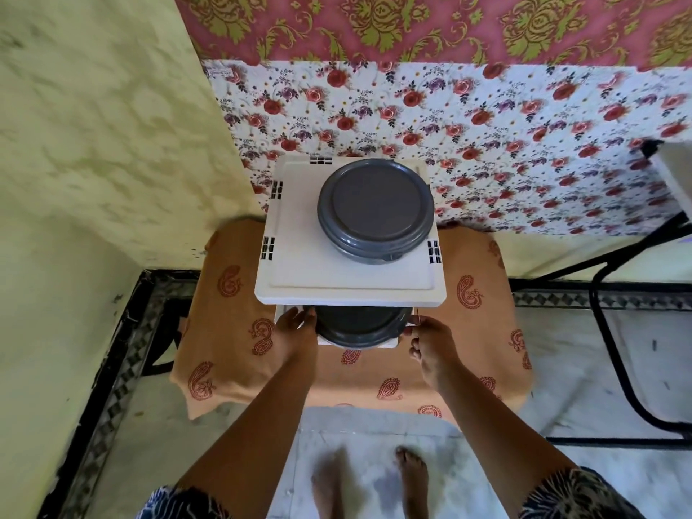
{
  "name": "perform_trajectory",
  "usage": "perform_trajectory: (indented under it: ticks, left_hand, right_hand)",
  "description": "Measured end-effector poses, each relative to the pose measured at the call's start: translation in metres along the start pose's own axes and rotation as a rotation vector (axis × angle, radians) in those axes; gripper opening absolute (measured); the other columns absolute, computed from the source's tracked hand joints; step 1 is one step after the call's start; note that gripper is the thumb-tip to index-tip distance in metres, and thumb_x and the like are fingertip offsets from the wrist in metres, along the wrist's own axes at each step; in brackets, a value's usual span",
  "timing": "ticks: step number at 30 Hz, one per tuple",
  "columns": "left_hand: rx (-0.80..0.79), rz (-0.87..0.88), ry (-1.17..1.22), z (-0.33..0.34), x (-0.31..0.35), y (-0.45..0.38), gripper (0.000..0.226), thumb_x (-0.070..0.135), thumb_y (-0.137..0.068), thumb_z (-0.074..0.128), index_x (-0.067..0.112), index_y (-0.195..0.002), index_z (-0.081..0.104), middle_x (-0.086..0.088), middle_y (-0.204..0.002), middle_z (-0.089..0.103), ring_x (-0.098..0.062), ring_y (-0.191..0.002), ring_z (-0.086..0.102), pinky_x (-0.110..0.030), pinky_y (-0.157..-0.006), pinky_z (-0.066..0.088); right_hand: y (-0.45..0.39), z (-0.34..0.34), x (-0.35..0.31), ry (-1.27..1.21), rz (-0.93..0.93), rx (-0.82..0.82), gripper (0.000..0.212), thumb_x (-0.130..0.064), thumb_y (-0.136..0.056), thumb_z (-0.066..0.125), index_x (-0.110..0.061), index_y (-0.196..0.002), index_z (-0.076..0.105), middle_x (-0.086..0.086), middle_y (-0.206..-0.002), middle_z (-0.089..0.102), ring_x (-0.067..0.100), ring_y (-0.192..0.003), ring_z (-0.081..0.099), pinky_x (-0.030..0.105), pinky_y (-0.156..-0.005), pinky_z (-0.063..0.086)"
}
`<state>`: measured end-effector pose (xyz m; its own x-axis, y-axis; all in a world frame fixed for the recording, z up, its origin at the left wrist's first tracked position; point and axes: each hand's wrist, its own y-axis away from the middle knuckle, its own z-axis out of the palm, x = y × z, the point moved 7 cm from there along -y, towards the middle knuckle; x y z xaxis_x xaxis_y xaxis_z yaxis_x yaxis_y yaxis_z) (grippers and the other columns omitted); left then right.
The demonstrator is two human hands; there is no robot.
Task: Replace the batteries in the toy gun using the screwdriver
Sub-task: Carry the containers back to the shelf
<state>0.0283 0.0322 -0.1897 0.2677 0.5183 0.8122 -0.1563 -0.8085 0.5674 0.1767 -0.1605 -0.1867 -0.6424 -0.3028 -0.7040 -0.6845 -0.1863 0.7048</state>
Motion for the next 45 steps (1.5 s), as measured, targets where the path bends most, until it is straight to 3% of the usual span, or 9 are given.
perform_trajectory:
  ticks: [4,9,14,20,24,29,35,39,45]
  left_hand:
    - [-0.015,0.094,-0.026,0.003,0.006,0.002,0.015,0.004,-0.083,0.064,0.008,-0.097,0.066,-0.008,-0.095,0.071,-0.025,-0.093,0.067,-0.041,-0.090,0.054]
    - [-0.182,0.077,-0.025,0.008,0.001,-0.004,0.027,-0.007,-0.084,0.057,0.019,-0.083,0.066,-0.002,-0.086,0.067,-0.021,-0.085,0.062,-0.031,-0.081,0.048]
    - [-0.149,0.100,-0.036,-0.014,0.010,0.014,0.024,-0.011,-0.086,0.054,0.001,-0.105,0.060,-0.008,-0.099,0.063,-0.014,-0.084,0.059,-0.012,-0.067,0.050]
    - [0.021,0.288,-0.181,-0.044,0.038,0.044,0.043,0.008,-0.082,0.069,0.005,-0.122,0.053,-0.016,-0.116,0.064,-0.027,-0.109,0.061,-0.039,-0.094,0.051]
    - [0.023,0.366,-0.271,-0.046,0.056,0.048,0.059,0.020,-0.079,0.074,0.007,-0.128,0.045,-0.019,-0.118,0.060,-0.036,-0.109,0.058,-0.051,-0.094,0.048]
    - [-0.032,0.369,-0.219,-0.048,0.071,0.044,0.070,0.017,-0.077,0.076,0.009,-0.136,0.039,-0.016,-0.129,0.056,-0.032,-0.118,0.054,-0.049,-0.102,0.044]
    - [-0.051,0.477,-0.334,-0.048,0.085,0.039,0.064,0.021,-0.072,0.079,0.018,-0.128,0.047,-0.005,-0.120,0.061,-0.024,-0.111,0.058,-0.047,-0.096,0.049]
    - [-0.047,0.474,-0.350,-0.051,0.084,0.038,0.065,0.018,-0.072,0.079,0.014,-0.129,0.048,-0.006,-0.122,0.059,-0.025,-0.112,0.057,-0.047,-0.097,0.049]
    - [-0.053,0.453,-0.346,-0.052,0.083,0.033,0.064,0.017,-0.072,0.079,0.010,-0.129,0.050,-0.008,-0.125,0.059,-0.024,-0.117,0.055,-0.044,-0.101,0.046]
  right_hand:
    - [-0.004,0.006,-0.005,0.068,-0.086,-0.004,0.019,-0.003,-0.092,0.045,-0.013,-0.084,0.059,0.007,-0.078,0.065,0.012,-0.050,0.033,0.024,-0.047,0.028]
    - [-0.010,0.010,-0.003,0.095,-0.120,0.032,0.031,0.004,-0.088,0.040,-0.015,-0.069,0.056,0.012,-0.078,0.064,0.012,-0.050,0.031,0.026,-0.049,0.025]
    - [0.013,0.000,0.008,0.132,-0.200,0.027,0.025,0.000,-0.092,0.040,-0.013,-0.082,0.059,0.005,-0.073,0.064,0.012,-0.048,0.034,0.027,-0.048,0.028]
    - [0.080,0.002,-0.021,0.288,-0.679,-0.003,0.026,0.001,-0.088,0.054,-0.017,-0.075,0.066,0.002,-0.078,0.064,0.005,-0.073,0.057,0.012,-0.067,0.040]
    - [0.114,0.036,-0.064,0.457,-0.860,-0.022,0.019,-0.029,-0.081,0.058,-0.022,-0.085,0.075,-0.010,-0.081,0.058,0.006,-0.079,0.054,0.008,-0.066,0.035]
    - [0.130,0.110,-0.111,0.508,-0.817,-0.304,0.011,-0.008,-0.083,0.065,-0.011,-0.090,0.073,0.000,-0.089,0.070,0.010,-0.083,0.063,0.016,-0.076,0.048]
    - [0.104,0.172,-0.138,0.649,-0.752,-0.149,0.017,-0.007,-0.085,0.063,-0.004,-0.101,0.065,0.009,-0.095,0.069,0.002,-0.064,0.055,-0.001,-0.055,0.037]
    - [0.093,0.195,-0.136,0.739,-0.708,-0.079,0.013,-0.005,-0.084,0.060,-0.004,-0.097,0.062,0.012,-0.099,0.066,0.023,-0.092,0.062,0.031,-0.081,0.051]
    - [0.089,0.203,-0.135,0.885,-0.724,0.000,0.015,-0.012,-0.088,0.056,-0.005,-0.100,0.060,0.012,-0.103,0.062,0.026,-0.095,0.060,0.035,-0.081,0.051]
